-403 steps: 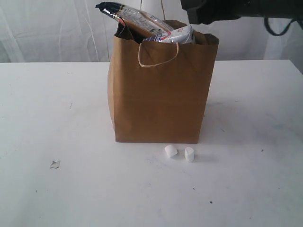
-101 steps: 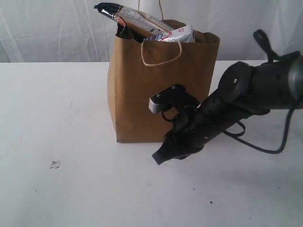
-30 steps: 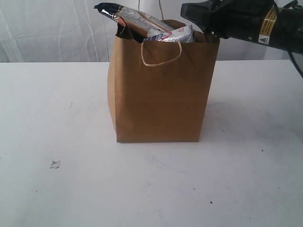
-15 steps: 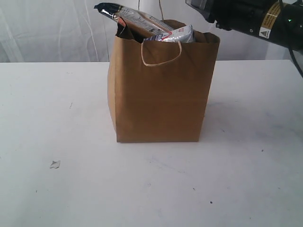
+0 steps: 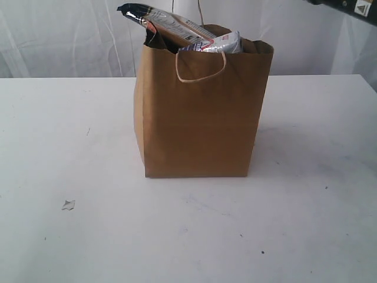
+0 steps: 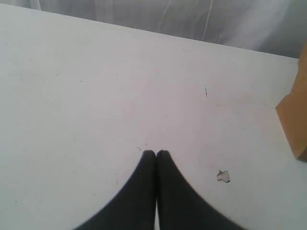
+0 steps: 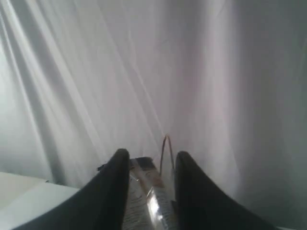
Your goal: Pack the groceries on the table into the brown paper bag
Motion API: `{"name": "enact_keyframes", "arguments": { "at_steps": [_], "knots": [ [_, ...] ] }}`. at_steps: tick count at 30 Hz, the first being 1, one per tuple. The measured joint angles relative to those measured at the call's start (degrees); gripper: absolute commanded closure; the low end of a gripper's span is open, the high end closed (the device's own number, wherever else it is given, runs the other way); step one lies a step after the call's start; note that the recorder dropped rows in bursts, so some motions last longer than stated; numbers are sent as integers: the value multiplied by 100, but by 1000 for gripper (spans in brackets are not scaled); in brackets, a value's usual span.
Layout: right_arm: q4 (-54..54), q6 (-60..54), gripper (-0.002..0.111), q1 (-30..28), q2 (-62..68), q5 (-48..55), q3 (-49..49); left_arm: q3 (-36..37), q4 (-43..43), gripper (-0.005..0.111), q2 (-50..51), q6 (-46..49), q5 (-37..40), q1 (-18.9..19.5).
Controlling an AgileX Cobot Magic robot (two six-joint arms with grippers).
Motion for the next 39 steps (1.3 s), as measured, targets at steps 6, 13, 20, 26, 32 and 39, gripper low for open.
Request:
{"name": "enact_keyframes", "arguments": {
  "at_steps": [6,13,20,26,32,39],
  "knots": [
    [91,-578,77,0,-312,1505,-12,0,0,107,0,0,0,0],
    [78,-2078,90,-28,-241,4134,-195,0,0,107,0,0,0,0],
    [-627,-3064,108,-187,-112,6187,-251,0,0,107,0,0,0,0],
    [-1114,-3196,108,-395,-128,8415,-273,0,0,107,0,0,0,0],
    [-586,-3324,108,-489,-783,9459,-273,0,0,107,0,0,0,0],
    [246,-3474,108,-489,-3165,6074,52,0,0,107,0,0,0,0]
  ]
}}
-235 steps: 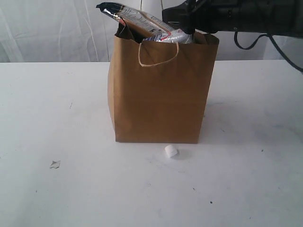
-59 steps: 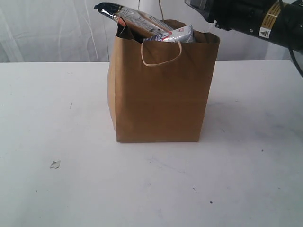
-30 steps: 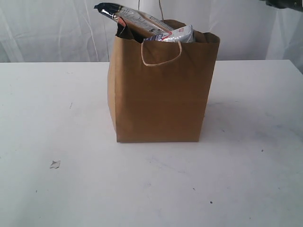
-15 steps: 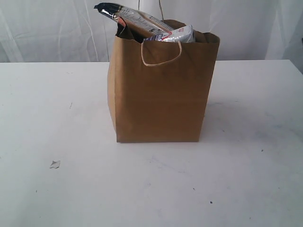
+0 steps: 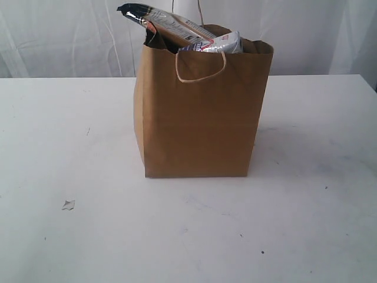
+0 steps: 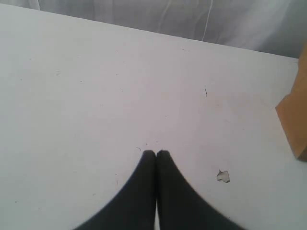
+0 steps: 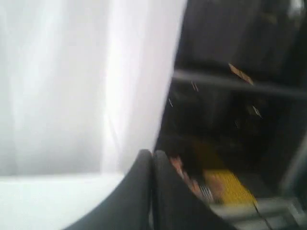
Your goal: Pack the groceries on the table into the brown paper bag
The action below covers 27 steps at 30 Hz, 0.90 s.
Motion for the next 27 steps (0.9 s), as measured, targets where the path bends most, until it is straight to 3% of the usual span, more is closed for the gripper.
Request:
{"name": "enact_keyframes", "arguments": {
  "at_steps": [5,11,16,23,27],
  "knots": [
    [336,45,108,0,-727,-1921,431,0,0,107,0,0,0,0],
    [1528,82,108,102,-748,-1871,607,0,0,107,0,0,0,0],
    [1668,82,108,131,-748,-2331,619,0,0,107,0,0,0,0],
    [1684,82,108,143,-748,-2379,671,0,0,107,0,0,0,0],
    [2215,-34,108,143,-970,-2167,1067,0,0,107,0,0,0,0]
  ]
}}
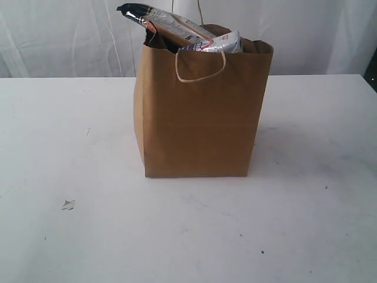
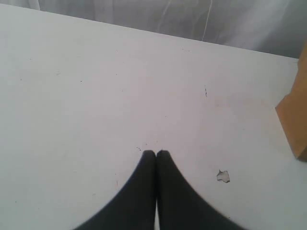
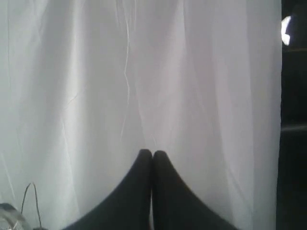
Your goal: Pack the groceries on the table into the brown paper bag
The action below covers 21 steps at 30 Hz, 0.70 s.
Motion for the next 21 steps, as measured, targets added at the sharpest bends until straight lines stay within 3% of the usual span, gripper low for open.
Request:
{"name": "enact_keyframes", "arguments": {
  "at_steps": [7,14,21],
  "knots": [
    [1541,-1768,108,-268,-1426,-222,1835,0,0,107,0,0,0,0],
    [1734,-2046,108,-804,-2827,-581,3888,0,0,107,0,0,0,0],
    [2030,-2173,108,-1061,-4417,-156,5145,0,0,107,0,0,0,0]
  ]
}}
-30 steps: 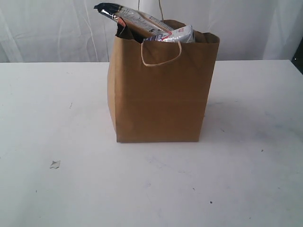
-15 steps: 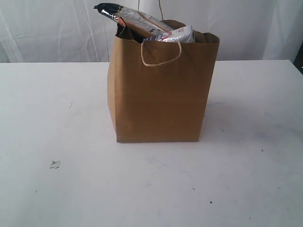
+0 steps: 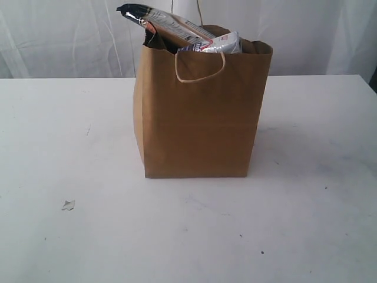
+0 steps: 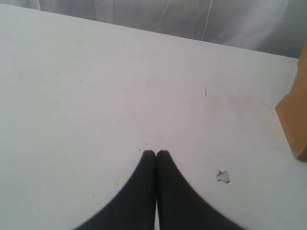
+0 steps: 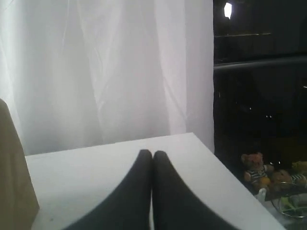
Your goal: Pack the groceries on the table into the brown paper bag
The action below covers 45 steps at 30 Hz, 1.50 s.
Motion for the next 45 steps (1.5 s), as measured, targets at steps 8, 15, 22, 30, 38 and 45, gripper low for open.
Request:
{"name": "enact_keyframes", "arguments": {
  "at_steps": [8,15,22,30,38,45],
  "knots": [
    [109,-375,108,-60,-78,1534,133,0,0,107,-33,0,0,0],
    [434,-888,108,-60,-78,1995,165,0,0,107,-33,0,0,0],
    [491,-923,108,-60,-78,1995,165,0,0,107,-33,0,0,0],
    [491,-923,108,-60,-78,2003,165,0,0,107,-33,0,0,0],
    [491,-935,108,-60,-78,2003,165,38,-756,107,-33,2171,-327,0],
    [491,-943,108,-60,-78,2003,165,625,-2703,107,-87,5321,-1110,0]
  ]
}}
